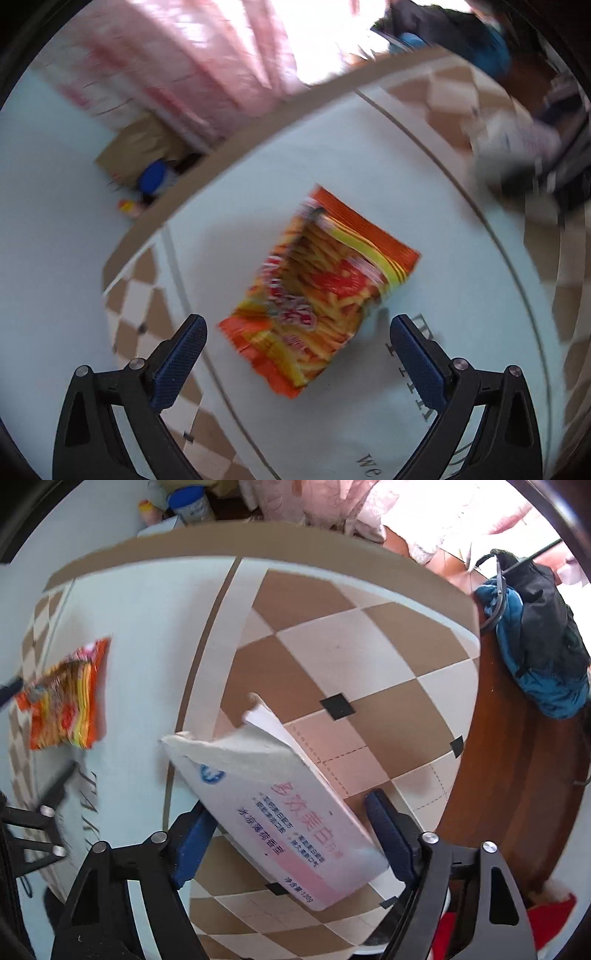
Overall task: Collect trash
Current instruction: 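Grasp the orange snack bag with the left tool while the right tool grasps the white tissue pack, then carry the snack bag and tissue pack over the trash bin and open both tools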
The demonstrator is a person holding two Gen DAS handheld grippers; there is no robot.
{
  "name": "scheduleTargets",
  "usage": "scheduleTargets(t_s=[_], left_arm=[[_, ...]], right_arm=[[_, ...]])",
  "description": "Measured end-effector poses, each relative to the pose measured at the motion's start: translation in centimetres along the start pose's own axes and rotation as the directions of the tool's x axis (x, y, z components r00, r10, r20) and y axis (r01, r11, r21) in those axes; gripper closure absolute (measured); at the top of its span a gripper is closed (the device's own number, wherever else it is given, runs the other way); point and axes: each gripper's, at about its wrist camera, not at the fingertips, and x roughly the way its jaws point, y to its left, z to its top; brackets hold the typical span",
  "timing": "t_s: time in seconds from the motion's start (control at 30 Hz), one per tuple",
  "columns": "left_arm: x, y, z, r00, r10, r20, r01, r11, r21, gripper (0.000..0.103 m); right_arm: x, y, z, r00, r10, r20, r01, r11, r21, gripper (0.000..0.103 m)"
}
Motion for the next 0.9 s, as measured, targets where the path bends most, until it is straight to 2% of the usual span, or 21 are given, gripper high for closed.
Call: scheduleTargets(t_s=[0.07, 0.1, 0.17, 0.2, 0.27, 0.3, 0.47, 0.57, 0.67, 0.8, 0.9], left_arm=[[0.2, -0.1, 0.1, 1.0, -0.014, 0.022, 0.014, 1.0, 0.025, 0.004], [0.1, 0.1, 0.3, 0.999, -0.031, 0.034, 0.03, 0.999, 0.024, 0.01], [-0.2, 0.4, 0.4, 0.995, -0.088, 0.048, 0.088, 0.996, 0.006, 0.039], [-0.5, 0.4, 0.5, 0.991, -0.126, 0.055, 0.126, 0.992, -0.008, 0.069], [-0.8, -0.1, 0.6, 0.991, -0.13, 0.043, 0.13, 0.991, -0.003, 0.08], [-0.9, -0.4, 0.6, 0.991, -0.128, 0.043, 0.128, 0.992, 0.003, 0.091], [-1.7, -1.0, -0.2, 0.994, -0.095, 0.048, 0.097, 0.994, -0.055, 0.095], [-2.6, -1.3, -1.0, 0.998, 0.01, 0.064, -0.005, 0.996, -0.087, 0.095], [-4.5, -1.5, -2.4, 0.994, 0.053, 0.098, -0.036, 0.985, -0.167, 0.095], [-8.0, -2.1, -4.7, 0.985, 0.073, 0.158, -0.033, 0.97, -0.241, 0.095], [-10.6, -2.4, -6.1, 0.977, 0.073, 0.198, -0.016, 0.961, -0.277, 0.095]], right_arm=[[-0.1, -0.2, 0.0, 1.0, 0.001, 0.008, -0.001, 1.0, 0.008, 0.028], [-0.3, -0.4, -0.1, 1.0, -0.001, 0.016, 0.0, 1.0, 0.01, 0.031], [-0.4, -0.7, -0.3, 1.0, 0.001, 0.026, -0.001, 1.0, 0.019, 0.035], [-0.5, -0.8, -0.9, 1.0, 0.002, 0.03, -0.003, 1.0, 0.023, 0.038], [-0.6, -0.9, -1.5, 0.999, 0.003, 0.041, -0.005, 0.999, 0.036, 0.04], [-0.6, -0.8, -1.4, 0.999, 0.003, 0.043, -0.005, 0.999, 0.036, 0.041], [-0.8, 0.2, -3.8, 0.997, 0.003, 0.073, -0.008, 0.998, 0.063, 0.042], [-1.2, 1.1, -5.5, 0.994, -0.022, 0.11, 0.014, 0.997, 0.07, 0.042], [-2.3, 1.9, -7.8, 0.986, -0.03, 0.165, 0.016, 0.996, 0.087, 0.043], [-4.1, 2.3, -11.3, 0.973, 0.001, 0.232, -0.031, 0.992, 0.124, 0.043], [-6.3, 2.7, -14.6, 0.955, 0.022, 0.297, -0.069, 0.986, 0.151, 0.044]])
